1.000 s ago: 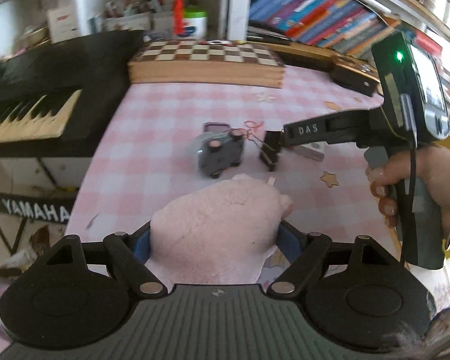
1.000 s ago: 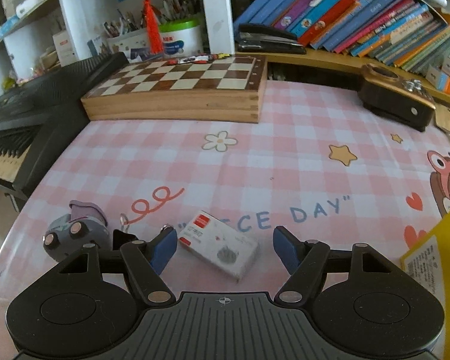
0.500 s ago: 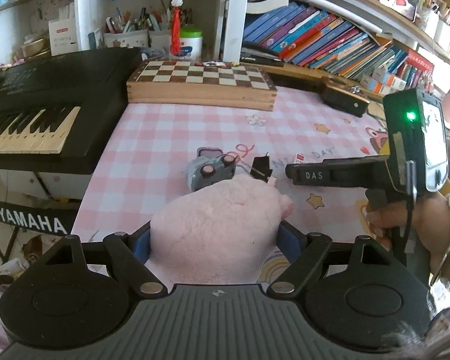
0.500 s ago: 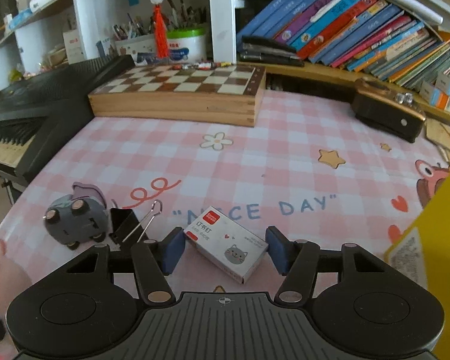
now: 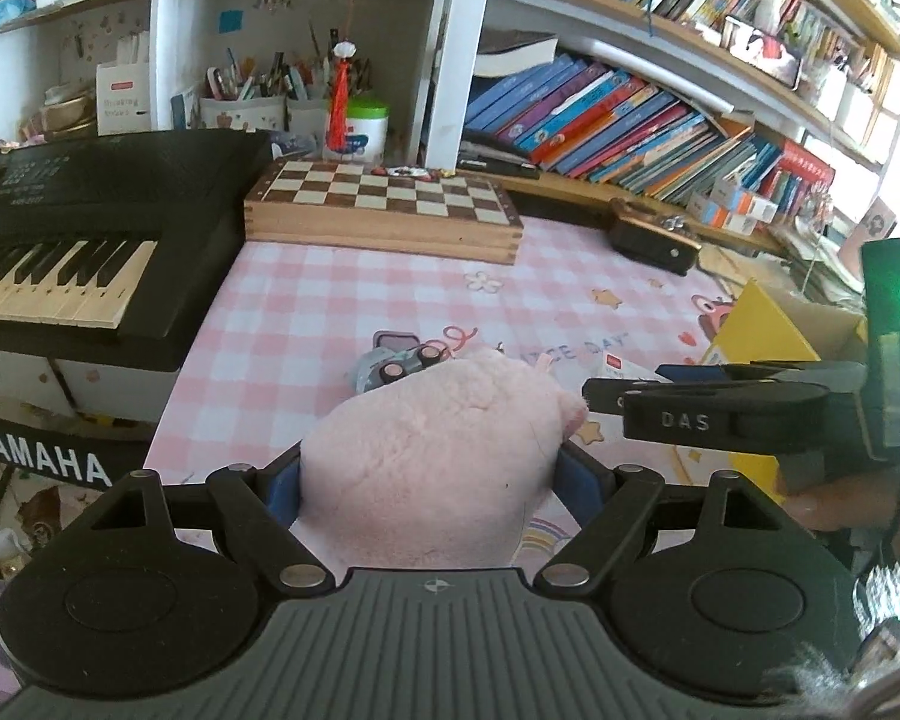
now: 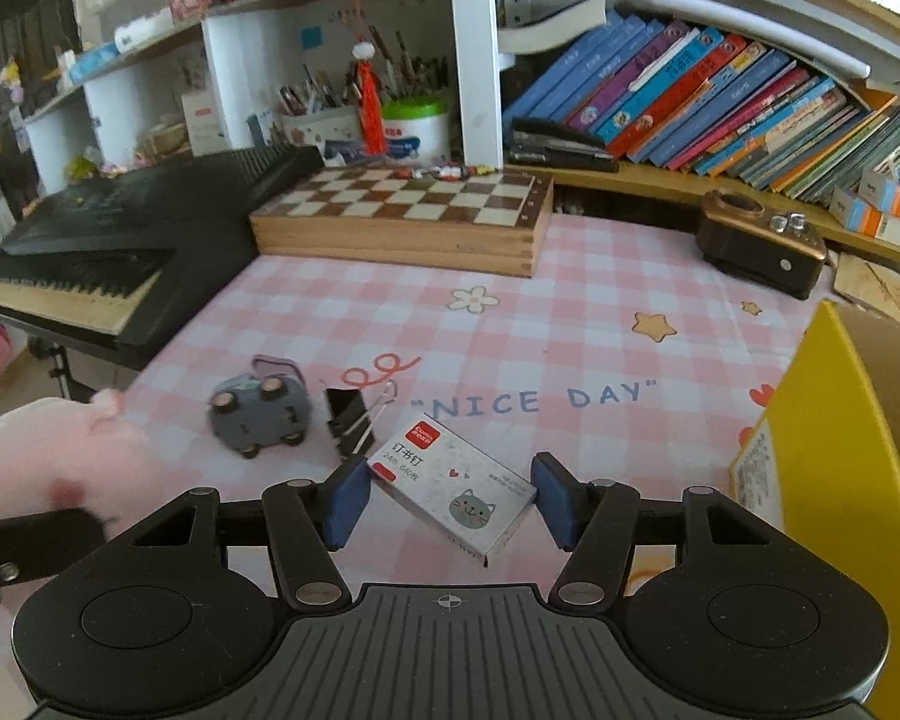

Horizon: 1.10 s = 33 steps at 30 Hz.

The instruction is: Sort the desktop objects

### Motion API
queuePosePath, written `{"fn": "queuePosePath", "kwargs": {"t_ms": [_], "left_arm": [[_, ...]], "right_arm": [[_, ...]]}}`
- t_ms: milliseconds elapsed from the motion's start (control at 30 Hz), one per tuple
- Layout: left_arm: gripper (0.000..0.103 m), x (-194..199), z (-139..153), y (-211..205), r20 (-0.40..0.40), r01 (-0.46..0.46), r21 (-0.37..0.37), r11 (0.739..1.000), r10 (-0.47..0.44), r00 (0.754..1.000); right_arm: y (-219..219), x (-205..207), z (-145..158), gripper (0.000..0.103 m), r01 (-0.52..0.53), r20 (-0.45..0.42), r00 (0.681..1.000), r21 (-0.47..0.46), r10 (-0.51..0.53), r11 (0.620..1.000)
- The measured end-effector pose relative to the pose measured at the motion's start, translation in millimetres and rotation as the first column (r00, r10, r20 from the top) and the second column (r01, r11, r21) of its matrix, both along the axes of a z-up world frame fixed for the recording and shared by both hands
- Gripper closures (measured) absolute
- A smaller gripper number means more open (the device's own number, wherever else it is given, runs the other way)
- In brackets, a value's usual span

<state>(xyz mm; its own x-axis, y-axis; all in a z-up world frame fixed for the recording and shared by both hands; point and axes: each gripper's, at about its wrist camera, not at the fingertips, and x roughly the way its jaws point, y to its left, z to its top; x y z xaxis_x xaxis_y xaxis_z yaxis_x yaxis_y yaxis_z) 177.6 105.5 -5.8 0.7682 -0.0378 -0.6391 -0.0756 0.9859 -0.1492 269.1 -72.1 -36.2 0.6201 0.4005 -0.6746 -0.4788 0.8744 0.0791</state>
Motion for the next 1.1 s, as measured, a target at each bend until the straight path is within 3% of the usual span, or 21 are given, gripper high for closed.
{"fn": "queuePosePath", "kwargs": {"t_ms": [400,1100], "left_arm": [[0.023,-30,25,-1,0.082,0.062,-0.045,0.997,-0.058,0.995],[0.023,-111,27,10,0.1,0.134,-0.116,0.984,-0.123,0.987]], "right_arm": [[-29,-50,45,0.043,0.007,0.036,0.999,0.059,-0.009,0.998],[-25,-155,48,0.043,0.006,-0.013,1.0,0.049,-0.005,0.999]]}}
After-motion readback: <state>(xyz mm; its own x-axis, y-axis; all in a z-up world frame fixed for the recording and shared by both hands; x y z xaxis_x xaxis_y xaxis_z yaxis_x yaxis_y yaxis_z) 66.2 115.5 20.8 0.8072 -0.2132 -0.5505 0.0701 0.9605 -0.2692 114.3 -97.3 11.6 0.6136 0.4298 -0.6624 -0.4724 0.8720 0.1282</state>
